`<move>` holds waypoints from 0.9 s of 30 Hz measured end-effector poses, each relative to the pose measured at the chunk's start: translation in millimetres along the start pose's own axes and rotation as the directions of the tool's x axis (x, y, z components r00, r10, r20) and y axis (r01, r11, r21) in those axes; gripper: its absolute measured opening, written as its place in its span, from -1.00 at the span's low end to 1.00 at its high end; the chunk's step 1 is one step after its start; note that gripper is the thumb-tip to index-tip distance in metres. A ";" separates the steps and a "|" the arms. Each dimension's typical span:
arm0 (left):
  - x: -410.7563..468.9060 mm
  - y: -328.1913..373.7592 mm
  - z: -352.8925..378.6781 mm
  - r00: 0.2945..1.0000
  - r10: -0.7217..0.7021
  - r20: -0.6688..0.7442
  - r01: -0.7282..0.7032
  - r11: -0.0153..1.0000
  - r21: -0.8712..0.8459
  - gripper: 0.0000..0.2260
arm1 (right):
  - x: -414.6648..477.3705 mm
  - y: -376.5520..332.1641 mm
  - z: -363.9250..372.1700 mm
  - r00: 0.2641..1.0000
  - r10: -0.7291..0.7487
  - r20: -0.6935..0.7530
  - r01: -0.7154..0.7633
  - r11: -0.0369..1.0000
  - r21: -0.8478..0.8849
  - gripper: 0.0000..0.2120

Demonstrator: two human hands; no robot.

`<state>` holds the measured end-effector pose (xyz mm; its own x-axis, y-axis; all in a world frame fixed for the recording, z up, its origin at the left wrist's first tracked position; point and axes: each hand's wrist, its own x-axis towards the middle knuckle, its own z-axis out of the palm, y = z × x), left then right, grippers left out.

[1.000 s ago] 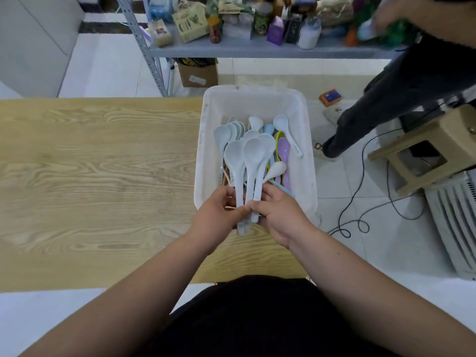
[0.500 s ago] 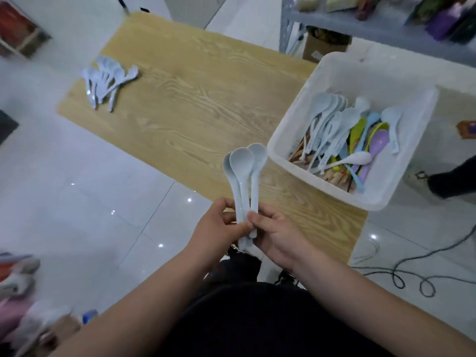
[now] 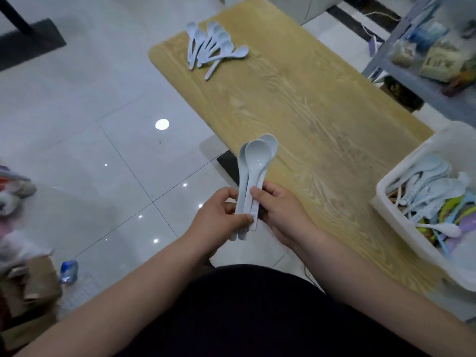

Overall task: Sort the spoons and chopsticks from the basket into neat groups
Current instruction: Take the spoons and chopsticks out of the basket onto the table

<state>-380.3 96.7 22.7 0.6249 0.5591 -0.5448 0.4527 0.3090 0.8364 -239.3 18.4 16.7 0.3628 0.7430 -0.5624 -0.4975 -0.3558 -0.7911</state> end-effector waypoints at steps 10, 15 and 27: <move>61.3 22.1 -107.8 1.000 -0.014 0.004 0.015 0.997 -0.070 -0.77 | 84.4 -35.4 83.8 0.999 -0.007 -0.053 0.003 0.997 -0.078 -0.84; 118.7 47.7 -113.8 0.997 -0.072 0.039 0.075 0.994 -0.076 -0.80 | 133.8 -54.7 67.7 0.993 0.040 -0.110 -0.042 0.999 -0.014 -0.82; 255.5 107.0 -177.0 0.962 -0.199 -0.188 0.223 0.968 0.113 -0.81 | 272.5 -115.8 53.0 0.960 0.208 -0.188 -0.194 0.977 0.090 -0.91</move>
<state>-284.7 408.8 -16.4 0.3915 0.6205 -0.6795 0.6493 0.3369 0.6818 -124.6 292.1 -32.2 0.3930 0.5331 -0.7493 -0.6274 -0.4402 -0.6423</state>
